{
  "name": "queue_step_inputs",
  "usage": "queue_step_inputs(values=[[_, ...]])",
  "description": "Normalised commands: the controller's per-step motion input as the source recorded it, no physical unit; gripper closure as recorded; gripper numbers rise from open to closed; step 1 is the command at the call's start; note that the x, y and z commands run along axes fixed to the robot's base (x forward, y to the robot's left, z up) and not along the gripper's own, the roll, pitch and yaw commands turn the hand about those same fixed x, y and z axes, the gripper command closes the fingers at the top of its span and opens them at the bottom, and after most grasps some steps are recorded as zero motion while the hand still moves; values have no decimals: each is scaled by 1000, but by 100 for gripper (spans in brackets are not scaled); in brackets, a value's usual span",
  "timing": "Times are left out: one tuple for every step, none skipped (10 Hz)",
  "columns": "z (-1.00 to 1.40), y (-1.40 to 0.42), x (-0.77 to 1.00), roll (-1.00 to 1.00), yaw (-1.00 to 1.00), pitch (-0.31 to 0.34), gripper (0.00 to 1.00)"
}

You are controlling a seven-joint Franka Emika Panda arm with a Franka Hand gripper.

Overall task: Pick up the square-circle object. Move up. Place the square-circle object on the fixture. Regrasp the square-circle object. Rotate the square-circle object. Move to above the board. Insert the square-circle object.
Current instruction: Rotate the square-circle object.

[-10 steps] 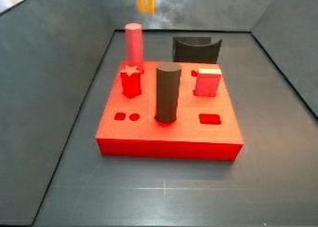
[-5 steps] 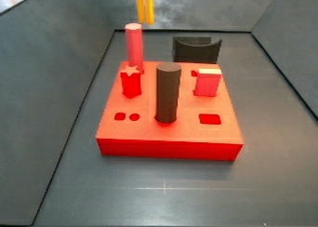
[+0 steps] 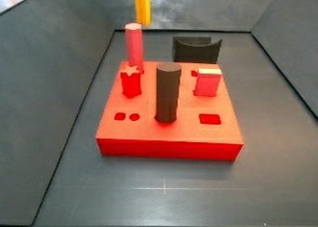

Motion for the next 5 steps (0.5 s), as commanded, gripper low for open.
queue_step_inputs(values=[[20, 17, -65, -58, -1000, 3, 100], [19, 17, -58, -63, -1000, 4, 100], [24, 16, -49, -82, -1000, 3, 100], [25, 17, -47, -91, -1000, 3, 100], [27, 17, -45, -121, -1000, 2, 100]])
